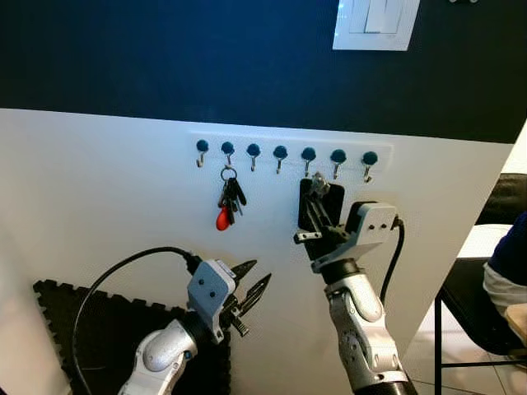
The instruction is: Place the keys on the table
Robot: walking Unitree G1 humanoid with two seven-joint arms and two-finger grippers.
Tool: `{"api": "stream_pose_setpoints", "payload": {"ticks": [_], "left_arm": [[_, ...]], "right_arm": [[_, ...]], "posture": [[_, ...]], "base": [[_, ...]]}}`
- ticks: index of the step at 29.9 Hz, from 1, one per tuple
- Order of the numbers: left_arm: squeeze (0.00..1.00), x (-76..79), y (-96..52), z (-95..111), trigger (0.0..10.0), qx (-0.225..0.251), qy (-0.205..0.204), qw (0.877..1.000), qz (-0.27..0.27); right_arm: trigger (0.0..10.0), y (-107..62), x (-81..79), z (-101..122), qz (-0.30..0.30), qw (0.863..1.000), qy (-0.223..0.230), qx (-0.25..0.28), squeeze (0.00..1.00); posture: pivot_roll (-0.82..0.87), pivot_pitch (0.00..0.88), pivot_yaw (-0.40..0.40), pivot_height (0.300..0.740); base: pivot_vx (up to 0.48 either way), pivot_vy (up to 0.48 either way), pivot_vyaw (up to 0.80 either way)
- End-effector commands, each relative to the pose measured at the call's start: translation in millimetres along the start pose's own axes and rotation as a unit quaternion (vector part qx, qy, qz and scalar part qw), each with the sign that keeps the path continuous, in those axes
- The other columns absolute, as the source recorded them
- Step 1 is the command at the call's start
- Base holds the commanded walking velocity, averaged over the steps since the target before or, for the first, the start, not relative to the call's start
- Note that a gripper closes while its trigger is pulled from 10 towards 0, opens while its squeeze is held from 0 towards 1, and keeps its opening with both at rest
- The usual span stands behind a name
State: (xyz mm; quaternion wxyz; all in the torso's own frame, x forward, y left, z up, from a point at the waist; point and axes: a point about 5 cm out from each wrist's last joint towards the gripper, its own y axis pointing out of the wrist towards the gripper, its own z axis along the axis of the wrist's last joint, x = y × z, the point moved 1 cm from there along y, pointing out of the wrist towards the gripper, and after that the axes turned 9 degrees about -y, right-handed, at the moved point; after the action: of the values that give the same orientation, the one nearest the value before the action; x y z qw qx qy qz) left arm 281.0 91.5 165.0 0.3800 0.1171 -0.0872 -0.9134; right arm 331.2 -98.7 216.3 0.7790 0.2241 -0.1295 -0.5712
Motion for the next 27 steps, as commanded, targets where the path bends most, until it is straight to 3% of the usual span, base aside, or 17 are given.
{"api": "stream_pose_setpoints", "payload": {"ticks": [1, 11, 16, 20, 21, 27], "left_arm": [[0.0, 1.0, -3.0, -5, 10.0, -0.012, 0.004, 1.0, -0.007], [0.0, 0.7, -3.7, -4, 10.0, -0.011, 0.006, 1.0, -0.005], [0.0, 0.5, -3.9, -4, 10.0, -0.013, 0.006, 1.0, -0.005], [0.0, 0.9, -3.9, -5, 10.0, -0.015, 0.006, 1.0, -0.006], [0.0, 2.2, -4.6, -10, 10.0, -0.025, 0.005, 1.0, -0.008], [0.0, 2.6, -8.4, -17, 10.0, -0.045, -0.001, 0.999, -0.004]], "right_arm": [[0.0, -3.6, -0.4, -8, 0.001, 1.0, 0.003, -0.02, 0.0], [0.0, -1.0, -3.0, 7, 0.009, 1.0, -0.001, 0.025, 0.0], [0.0, -0.3, -3.3, 6, 0.012, 1.0, -0.001, 0.022, 0.0], [0.0, -5.4, -5.6, -10, 0.024, 0.999, -0.002, -0.021, 0.0], [0.0, -19.2, -7.8, -35, 0.035, 0.997, -0.004, -0.075, 0.0], [0.0, -41.5, -7.5, -55, 0.04, 0.993, -0.003, -0.115, 0.0]], "posture": [[0.06, 0.038, 0.015, 0.74], [0.06, 0.038, 0.013, 0.74], [0.06, 0.039, 0.014, 0.74], [0.06, 0.039, 0.014, 0.74], [0.06, 0.039, 0.014, 0.74], [0.06, 0.043, 0.012, 0.74]], "base": [[0.0, 0.0, 0.0], [0.0, 0.0, 0.0], [0.0, 0.0, 0.0], [0.0, 0.0, 0.0], [0.0, 0.0, 0.0], [0.0, 0.0, 0.0]]}}
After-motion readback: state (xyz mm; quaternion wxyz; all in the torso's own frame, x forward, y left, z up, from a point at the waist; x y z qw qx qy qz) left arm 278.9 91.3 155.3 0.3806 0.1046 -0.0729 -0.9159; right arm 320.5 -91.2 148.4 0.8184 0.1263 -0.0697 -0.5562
